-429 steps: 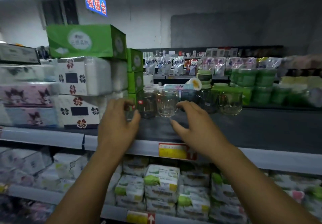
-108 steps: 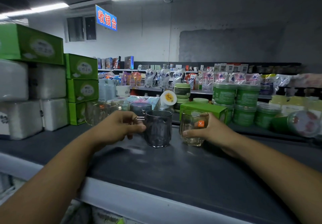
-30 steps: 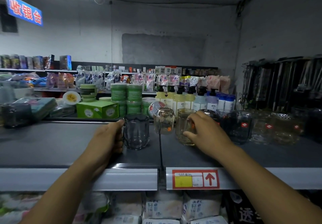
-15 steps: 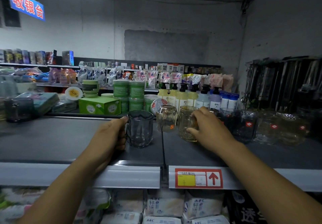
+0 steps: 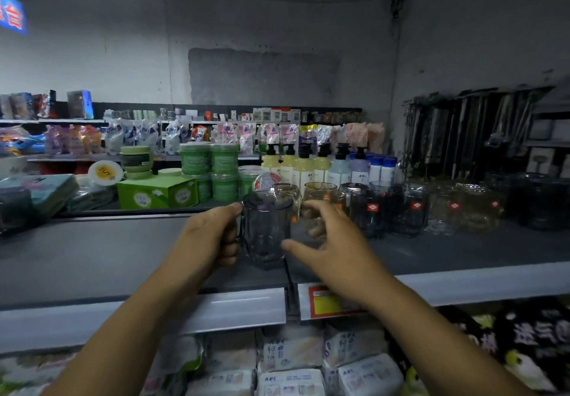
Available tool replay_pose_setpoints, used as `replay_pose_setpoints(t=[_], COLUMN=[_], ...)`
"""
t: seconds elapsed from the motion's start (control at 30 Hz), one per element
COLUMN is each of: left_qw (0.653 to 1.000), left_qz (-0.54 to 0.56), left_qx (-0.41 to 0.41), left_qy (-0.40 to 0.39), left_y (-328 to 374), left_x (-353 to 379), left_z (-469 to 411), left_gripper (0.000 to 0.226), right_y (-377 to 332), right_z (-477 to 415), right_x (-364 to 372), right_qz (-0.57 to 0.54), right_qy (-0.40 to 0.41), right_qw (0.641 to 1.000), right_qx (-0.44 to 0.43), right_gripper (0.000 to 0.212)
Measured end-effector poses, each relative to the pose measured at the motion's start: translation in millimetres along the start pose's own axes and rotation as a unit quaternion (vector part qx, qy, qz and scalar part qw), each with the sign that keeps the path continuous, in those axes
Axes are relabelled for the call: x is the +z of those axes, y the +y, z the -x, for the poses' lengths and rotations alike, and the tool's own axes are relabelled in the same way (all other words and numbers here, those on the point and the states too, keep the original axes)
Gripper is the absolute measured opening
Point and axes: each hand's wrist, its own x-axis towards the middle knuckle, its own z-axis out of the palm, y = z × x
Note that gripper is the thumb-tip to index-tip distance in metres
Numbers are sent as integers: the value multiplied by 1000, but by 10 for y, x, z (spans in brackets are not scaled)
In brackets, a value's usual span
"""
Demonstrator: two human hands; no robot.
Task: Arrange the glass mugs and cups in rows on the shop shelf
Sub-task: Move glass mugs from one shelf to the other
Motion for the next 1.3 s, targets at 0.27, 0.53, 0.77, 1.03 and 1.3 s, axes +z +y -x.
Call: replay_pose_setpoints(t=[0.27,0.53,0.77,1.03,1.3], left_qw=[992,991,984,937,736], left_qz=[29,-34,-62,80,356], left_qx=[-18,2,60,-99,-300], left_qy=[-121,-129,-155,-325,-492], left_y=[39,-164,-632,-1066,-1571], left_x=[537,1636,3017,5015,6903], left_z=[13,49,110,180,-137], left_gripper=[44,31,25,46,76], right_y=[25,438,1156,2186,3364], right_z=[340,830,1222,1690,2030], right_x=[-335,-1052,-2235,-3962,-5492], right_qz=[-164,-178,-197,-174,-258], right_qy=[16,82,147,183,182], right_qw=[984,971,957,946,931], right_qx=[66,135,153,203,184], right_gripper=[78,63,45,58,68])
